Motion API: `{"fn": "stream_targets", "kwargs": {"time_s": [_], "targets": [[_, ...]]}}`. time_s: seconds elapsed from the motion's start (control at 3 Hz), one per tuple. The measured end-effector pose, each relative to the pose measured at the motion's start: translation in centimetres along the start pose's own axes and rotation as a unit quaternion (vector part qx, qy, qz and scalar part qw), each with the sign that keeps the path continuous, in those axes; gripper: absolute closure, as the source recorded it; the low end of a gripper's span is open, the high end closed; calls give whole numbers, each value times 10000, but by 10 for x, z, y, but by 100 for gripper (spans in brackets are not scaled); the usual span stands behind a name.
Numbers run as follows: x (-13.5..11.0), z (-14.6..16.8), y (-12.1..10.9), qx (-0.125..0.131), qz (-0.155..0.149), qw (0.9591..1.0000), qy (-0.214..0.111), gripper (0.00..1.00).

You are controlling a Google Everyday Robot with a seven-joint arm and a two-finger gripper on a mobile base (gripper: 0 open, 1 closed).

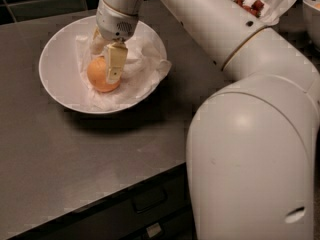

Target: Pick orange from white bowl

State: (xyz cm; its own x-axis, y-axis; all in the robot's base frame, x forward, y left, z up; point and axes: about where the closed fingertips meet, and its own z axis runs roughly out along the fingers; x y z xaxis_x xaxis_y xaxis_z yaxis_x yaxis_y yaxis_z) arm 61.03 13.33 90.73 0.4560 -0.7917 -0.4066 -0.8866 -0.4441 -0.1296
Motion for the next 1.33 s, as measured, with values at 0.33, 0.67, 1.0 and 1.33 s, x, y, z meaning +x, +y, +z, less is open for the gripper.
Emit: {"fn": "stream_targets", "kwargs": {"time_s": [0.33,0.67,1.0,1.33], "targets": [[-1,3,0,-44,4,10000,8,31],[-1,8,-2,-96,0,9999,48,36],[-1,11,-4,-131,3,9999,81,36],[0,14,-4,-154,9,9998,99,37]]}}
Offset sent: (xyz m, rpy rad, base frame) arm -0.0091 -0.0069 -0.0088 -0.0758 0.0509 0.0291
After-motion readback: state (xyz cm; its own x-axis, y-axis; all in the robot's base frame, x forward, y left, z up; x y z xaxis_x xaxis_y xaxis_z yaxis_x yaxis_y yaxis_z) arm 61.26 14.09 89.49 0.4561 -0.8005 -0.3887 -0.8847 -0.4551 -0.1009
